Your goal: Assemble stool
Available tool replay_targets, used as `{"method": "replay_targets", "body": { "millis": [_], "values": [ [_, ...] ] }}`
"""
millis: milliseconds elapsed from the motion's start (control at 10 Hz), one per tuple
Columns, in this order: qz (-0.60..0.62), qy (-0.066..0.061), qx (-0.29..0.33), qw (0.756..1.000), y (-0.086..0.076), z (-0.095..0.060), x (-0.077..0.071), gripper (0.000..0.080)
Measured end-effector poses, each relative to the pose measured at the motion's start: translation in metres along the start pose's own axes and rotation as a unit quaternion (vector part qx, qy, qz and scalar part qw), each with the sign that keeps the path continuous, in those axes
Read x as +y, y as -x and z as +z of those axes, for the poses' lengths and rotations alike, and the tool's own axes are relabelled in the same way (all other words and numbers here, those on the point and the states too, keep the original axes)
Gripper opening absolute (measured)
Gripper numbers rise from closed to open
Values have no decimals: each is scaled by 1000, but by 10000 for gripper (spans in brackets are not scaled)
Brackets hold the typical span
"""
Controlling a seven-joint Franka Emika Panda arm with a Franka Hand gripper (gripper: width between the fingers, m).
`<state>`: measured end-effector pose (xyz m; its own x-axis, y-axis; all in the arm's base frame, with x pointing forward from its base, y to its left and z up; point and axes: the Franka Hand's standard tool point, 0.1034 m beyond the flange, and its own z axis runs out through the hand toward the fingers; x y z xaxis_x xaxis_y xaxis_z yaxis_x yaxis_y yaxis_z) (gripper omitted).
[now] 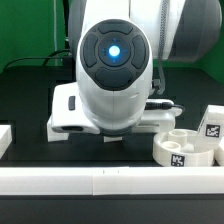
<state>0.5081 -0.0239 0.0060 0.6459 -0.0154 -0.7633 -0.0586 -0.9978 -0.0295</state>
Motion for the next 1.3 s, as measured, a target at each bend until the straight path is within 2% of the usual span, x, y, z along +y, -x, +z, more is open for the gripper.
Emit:
{"method": "replay_targets", "body": {
  "millis": [300, 400, 700, 800, 1100, 1200, 1300],
  "values": [
    [-2, 1, 1, 1000, 1, -2, -3, 323],
    [-4, 2, 1, 1000, 6, -10, -7, 323],
    [-15, 5, 2, 1000, 36, -49, -30, 324],
    [-19, 8, 9, 1000, 38, -56, -33, 324],
    [-19, 9, 38, 999, 27, -58, -32, 324],
    [-16, 6, 74, 997, 21, -62, -33, 324],
    [4, -12, 97, 995, 23, -62, -38, 324]
  ]
}}
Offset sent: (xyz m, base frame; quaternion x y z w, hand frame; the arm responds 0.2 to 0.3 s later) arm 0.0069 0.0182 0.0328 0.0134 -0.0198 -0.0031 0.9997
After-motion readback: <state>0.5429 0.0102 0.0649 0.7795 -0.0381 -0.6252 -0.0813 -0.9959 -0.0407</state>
